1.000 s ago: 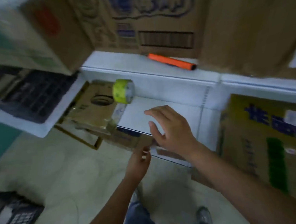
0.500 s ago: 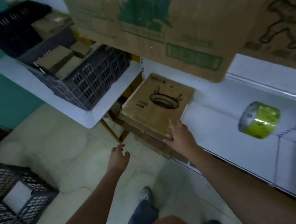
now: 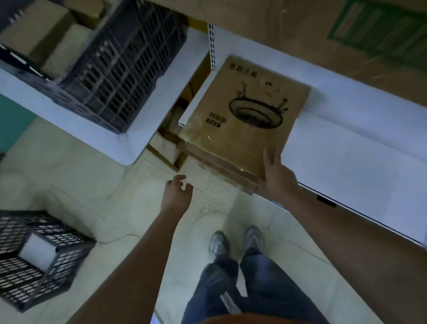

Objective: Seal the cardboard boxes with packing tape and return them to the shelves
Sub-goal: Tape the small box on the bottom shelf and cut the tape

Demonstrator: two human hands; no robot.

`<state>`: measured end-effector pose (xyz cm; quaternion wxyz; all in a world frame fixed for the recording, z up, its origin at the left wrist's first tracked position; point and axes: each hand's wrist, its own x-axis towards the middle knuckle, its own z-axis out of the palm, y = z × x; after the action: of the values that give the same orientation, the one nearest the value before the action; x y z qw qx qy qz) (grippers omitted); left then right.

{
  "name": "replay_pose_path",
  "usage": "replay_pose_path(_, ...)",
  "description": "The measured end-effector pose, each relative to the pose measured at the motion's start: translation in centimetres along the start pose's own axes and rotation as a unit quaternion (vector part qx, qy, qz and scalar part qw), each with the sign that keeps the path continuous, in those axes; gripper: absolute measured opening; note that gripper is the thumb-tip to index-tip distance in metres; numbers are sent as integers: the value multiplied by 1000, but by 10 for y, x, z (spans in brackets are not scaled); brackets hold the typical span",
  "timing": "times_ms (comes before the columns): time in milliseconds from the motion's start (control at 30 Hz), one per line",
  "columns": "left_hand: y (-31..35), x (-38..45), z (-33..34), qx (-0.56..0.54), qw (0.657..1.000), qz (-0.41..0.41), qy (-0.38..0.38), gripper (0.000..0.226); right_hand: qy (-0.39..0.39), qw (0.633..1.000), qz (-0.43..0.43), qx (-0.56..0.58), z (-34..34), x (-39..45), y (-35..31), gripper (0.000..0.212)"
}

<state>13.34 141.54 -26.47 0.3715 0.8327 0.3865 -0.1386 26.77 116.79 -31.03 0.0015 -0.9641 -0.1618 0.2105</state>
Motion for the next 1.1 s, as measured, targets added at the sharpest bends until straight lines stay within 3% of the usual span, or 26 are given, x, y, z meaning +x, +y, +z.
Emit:
replay_pose_path(133,4,1,-16,16,1000,-13,-7,40,19,998,-37,43,-2,-20,7,44)
replay_pose_path(200,12,5,-27,21,1000,-12,-3,40,119,986,-61,99,-27,-34,17,10)
replay_pose_path(333,38,15,-40,27,999,16,25,62,224,955,-73,183,-72,-55,45,24)
replay_pose_path(433,61,21,-49,13,999,43,17,90,236,940,-32,244,-97,-67,67,26)
replay_pose_path(567,84,31,-56,-16,993,114,-37,103,228,933,5,279,-106,-95,84,40)
replay_pose_path(733,101,11,-41,-35,974,155,-162,75,264,917,48,296,-107,-142,85,47)
replay_pose_path(833,107,-2,-26,0,977,177,-121,72,286,891,93,340,-97,-174,75,50)
replay_pose_path(933,113,-14,-16,10,982,174,-77,68,295,846,139,422,-79,-201,66,37)
replay_pose_path(1033,119,-26,-7,12,977,199,-78,63,280,783,194,521,-62,-231,64,66)
replay_pose_path(1100,126,-38,3,25,970,221,-101,63,257,788,225,511,-44,-247,65,74)
